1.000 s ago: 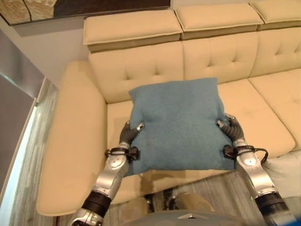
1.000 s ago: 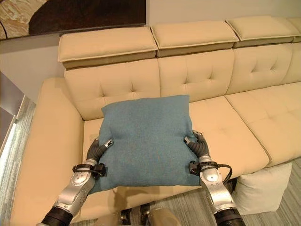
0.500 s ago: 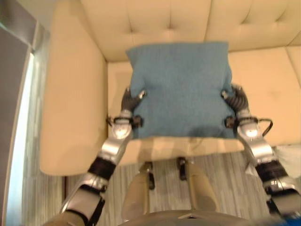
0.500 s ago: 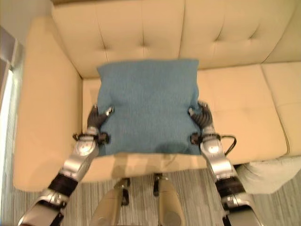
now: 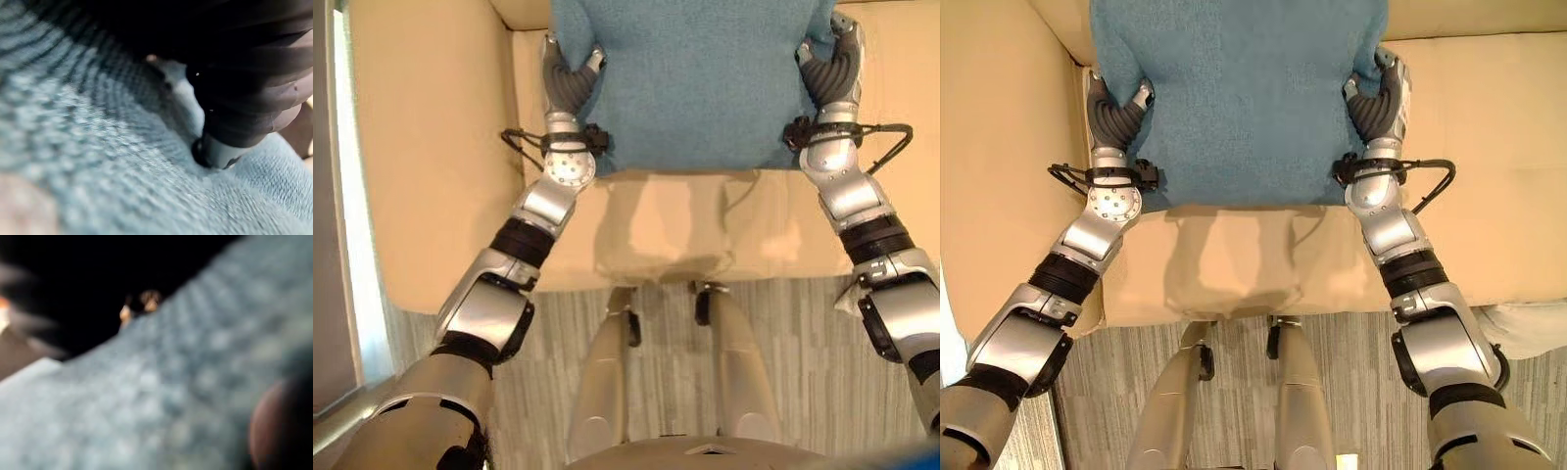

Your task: Pick up all the scattered cushions and arrange them neatly on the sofa.

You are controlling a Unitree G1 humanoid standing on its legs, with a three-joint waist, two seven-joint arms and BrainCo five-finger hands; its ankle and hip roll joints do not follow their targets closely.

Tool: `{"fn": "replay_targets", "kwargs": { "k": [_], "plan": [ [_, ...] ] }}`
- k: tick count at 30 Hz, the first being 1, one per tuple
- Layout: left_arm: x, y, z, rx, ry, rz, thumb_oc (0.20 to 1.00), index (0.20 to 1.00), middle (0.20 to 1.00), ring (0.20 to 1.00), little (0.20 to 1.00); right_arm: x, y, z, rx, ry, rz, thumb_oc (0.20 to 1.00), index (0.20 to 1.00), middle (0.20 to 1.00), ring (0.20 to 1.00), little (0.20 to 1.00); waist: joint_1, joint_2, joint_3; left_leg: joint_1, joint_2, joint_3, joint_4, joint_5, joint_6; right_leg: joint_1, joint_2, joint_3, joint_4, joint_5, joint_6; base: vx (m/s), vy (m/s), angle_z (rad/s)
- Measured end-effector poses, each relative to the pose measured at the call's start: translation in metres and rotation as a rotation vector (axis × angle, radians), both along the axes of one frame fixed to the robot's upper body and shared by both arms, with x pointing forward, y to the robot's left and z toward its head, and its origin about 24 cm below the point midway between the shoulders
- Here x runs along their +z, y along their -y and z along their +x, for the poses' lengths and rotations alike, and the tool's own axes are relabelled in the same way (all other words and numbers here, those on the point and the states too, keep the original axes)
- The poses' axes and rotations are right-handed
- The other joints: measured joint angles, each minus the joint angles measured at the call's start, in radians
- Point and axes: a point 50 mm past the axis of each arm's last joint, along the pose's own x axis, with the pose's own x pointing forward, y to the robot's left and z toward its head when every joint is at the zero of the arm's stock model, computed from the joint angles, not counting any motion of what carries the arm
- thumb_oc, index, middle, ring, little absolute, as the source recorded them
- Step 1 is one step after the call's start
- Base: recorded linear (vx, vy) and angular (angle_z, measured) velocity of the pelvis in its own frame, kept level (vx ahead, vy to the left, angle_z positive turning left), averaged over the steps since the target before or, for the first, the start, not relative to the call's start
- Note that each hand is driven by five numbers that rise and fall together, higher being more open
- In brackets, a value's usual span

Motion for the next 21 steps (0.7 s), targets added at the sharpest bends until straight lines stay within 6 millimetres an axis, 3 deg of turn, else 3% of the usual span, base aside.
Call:
{"fn": "replay_targets", "kwargs": {
  "k": [3,5,6,10,15,21],
  "plan": [
    [0.033,0.001,0.008,0.100,0.074,0.065,0.200,0.200,0.200,0.200,0.200,0.038,-0.006,0.005,-0.091,0.096,-0.102,0.200,0.200,0.200,0.200,0.200,-0.003,0.002,-0.001,-0.060,-0.003,-0.009,0.000,0.008,-0.007,-0.066,-0.002,0.002,0.023,-0.002,0.002,0.02,-0.033,0.08],
    [0.064,0.003,0.001,0.135,0.187,0.060,0.200,0.200,0.200,0.200,0.200,0.070,-0.007,-0.006,-0.130,0.229,-0.111,0.200,0.200,0.200,0.200,0.200,-0.001,0.003,0.000,-0.118,-0.005,-0.017,-0.022,0.039,-0.008,-0.139,-0.002,0.001,0.035,0.000,-0.001,0.04,0.004,0.08],
    [0.070,0.004,0.000,0.145,0.213,0.046,0.200,0.200,0.200,0.200,0.200,0.075,-0.009,-0.008,-0.142,0.259,-0.115,0.200,0.200,0.200,0.200,0.200,0.000,0.003,0.000,-0.133,-0.005,-0.017,-0.025,0.042,-0.006,-0.157,-0.002,0.001,0.035,0.000,-0.002,0.03,0.018,0.02],
    [0.075,0.006,-0.003,0.160,0.244,0.031,0.200,0.200,0.200,0.200,0.200,0.079,-0.012,-0.009,-0.168,0.284,-0.125,0.200,0.200,0.200,0.200,0.200,0.001,0.007,0.002,-0.146,-0.007,-0.018,-0.036,0.047,-0.008,-0.175,-0.002,0.008,0.033,0.000,-0.001,0.00,0.000,0.00],
    [0.095,0.016,0.005,0.206,0.241,0.144,0.200,0.200,0.200,0.200,0.200,0.092,-0.007,-0.002,-0.246,0.264,-0.180,0.200,0.200,0.200,0.200,0.200,0.004,0.007,0.002,-0.180,-0.010,-0.024,-0.035,0.057,-0.014,-0.207,-0.004,0.010,0.032,0.000,-0.001,0.00,0.000,0.02],
    [0.113,0.012,0.008,0.251,0.237,0.240,0.200,0.200,0.200,0.200,0.200,0.099,-0.009,0.007,-0.281,0.200,-0.198,0.200,0.200,0.200,0.200,0.200,0.007,0.007,0.001,-0.245,-0.011,-0.029,-0.037,0.068,-0.015,-0.280,-0.005,0.011,0.054,0.004,-0.003,0.03,-0.005,0.02]
  ]
}}
